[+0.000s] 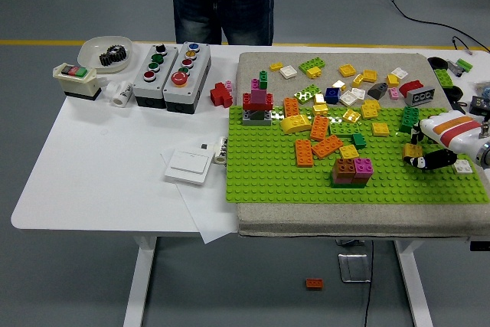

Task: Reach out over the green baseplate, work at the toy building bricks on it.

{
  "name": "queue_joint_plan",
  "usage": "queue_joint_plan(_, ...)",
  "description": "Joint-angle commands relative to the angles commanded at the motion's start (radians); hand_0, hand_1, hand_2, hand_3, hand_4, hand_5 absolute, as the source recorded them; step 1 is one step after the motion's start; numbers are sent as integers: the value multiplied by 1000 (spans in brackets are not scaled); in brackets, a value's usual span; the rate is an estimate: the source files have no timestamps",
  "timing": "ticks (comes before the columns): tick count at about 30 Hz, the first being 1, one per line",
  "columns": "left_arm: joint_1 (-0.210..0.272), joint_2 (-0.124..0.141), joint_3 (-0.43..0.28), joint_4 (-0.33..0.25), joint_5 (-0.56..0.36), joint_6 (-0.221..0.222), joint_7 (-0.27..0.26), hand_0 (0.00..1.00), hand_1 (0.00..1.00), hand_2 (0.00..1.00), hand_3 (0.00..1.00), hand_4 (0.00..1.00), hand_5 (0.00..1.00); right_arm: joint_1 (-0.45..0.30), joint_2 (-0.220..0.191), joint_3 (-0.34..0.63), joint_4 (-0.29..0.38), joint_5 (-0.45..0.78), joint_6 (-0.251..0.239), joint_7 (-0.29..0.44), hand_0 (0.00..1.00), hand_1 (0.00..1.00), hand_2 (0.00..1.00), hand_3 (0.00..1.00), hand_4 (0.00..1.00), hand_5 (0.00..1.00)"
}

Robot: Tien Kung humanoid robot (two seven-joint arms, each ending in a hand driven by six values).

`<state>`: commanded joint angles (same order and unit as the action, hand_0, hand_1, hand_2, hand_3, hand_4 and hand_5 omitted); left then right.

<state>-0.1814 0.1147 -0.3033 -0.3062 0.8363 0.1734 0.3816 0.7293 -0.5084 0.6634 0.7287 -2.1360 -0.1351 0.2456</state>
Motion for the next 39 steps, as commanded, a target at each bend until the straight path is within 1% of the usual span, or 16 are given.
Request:
queue_joint_plan(1, 0, 0, 0, 0, 0, 0, 0, 794, 779, 768, 593, 658, 667, 0, 0, 0, -2, 0, -1, 1, 420, 484, 544, 515, 752, 649)
queue_joint_plan(2, 0, 0, 0, 0, 0, 0, 0, 794, 779, 768, 593, 658, 666, 0, 0, 0, -2, 0, -1, 1, 389, 465, 527, 506, 736, 637)
queue_joint_plan(7, -2, 0, 2, 0, -3, 1, -1, 794, 779, 768, 593, 658, 666, -2, 0, 1, -7, 3, -8, 8, 389, 465, 527, 506, 736, 637)
queue_joint_plan(8, -2, 0, 2, 0, -3, 1, -1, 794, 779, 768, 594, 658, 667, -2, 0, 2, -8, 3, -9, 9, 376, 460, 522, 504, 717, 623)
queue_joint_plan(17, -1, -1, 2, 0, -4, 1, -1, 794, 780, 768, 593, 658, 667, -6, -5, 15, -4, 9, -18, 19, 375, 460, 520, 503, 716, 623)
queue_joint_plan(22, -1, 0, 2, 0, -4, 0, -2, 794, 780, 768, 595, 658, 667, -10, -9, 28, 11, 9, -19, 23, 375, 457, 518, 500, 715, 623)
queue_joint_plan(28, 0, 0, 3, 1, -5, 1, -3, 794, 780, 768, 595, 659, 667, -16, -27, 36, 56, 10, -20, 25, 376, 455, 517, 500, 708, 611)
queue_joint_plan(39, 0, 0, 1, 2, -3, 0, -2, 794, 780, 768, 595, 659, 667, -24, -23, 33, 41, 20, -19, 26, 373, 455, 515, 504, 705, 602)
